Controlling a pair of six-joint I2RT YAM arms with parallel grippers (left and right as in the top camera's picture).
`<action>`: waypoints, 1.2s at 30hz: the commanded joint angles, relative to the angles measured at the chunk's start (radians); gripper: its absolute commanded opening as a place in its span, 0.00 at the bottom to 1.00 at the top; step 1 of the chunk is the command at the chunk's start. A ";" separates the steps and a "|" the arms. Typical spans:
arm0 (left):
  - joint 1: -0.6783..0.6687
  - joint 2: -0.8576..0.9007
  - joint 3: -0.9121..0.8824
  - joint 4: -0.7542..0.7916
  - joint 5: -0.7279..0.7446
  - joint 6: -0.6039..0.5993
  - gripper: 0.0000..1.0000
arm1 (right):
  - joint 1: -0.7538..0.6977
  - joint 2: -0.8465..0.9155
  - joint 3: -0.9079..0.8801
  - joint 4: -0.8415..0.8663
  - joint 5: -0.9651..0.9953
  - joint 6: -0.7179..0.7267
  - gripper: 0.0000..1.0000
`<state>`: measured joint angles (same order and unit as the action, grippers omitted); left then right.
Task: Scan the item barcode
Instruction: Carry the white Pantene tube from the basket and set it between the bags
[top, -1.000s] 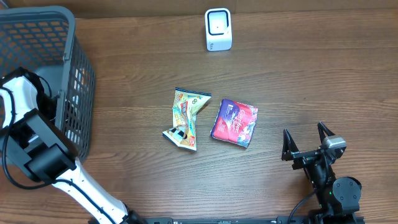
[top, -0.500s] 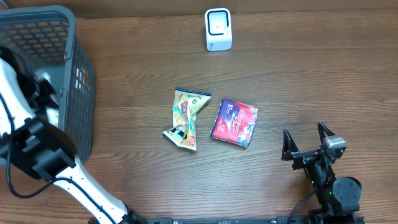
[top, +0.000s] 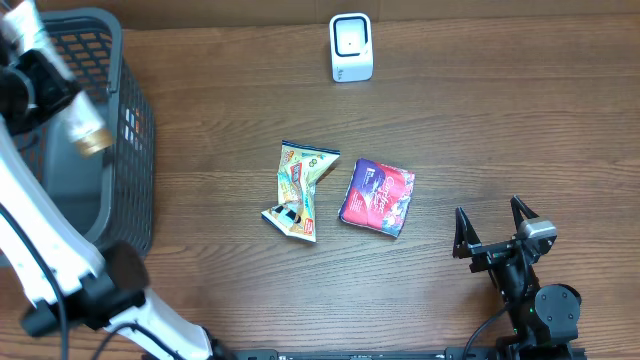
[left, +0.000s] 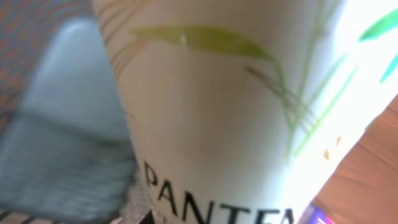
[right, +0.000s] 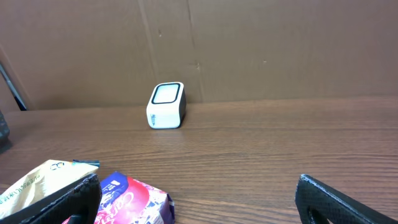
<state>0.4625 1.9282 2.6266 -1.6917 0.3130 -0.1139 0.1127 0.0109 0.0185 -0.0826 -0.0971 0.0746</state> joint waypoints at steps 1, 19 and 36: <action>-0.171 -0.066 0.027 0.002 0.127 0.032 0.04 | 0.003 -0.008 -0.010 0.005 0.007 -0.004 1.00; -0.900 -0.017 -0.666 0.232 -0.165 -0.174 0.04 | 0.003 -0.008 -0.010 0.005 0.007 -0.004 1.00; -0.944 -0.017 -1.104 0.647 -0.163 -0.351 0.31 | 0.003 -0.008 -0.010 0.005 0.007 -0.004 1.00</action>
<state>-0.4866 1.9320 1.5105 -1.0424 0.1520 -0.4458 0.1131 0.0109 0.0185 -0.0822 -0.0967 0.0742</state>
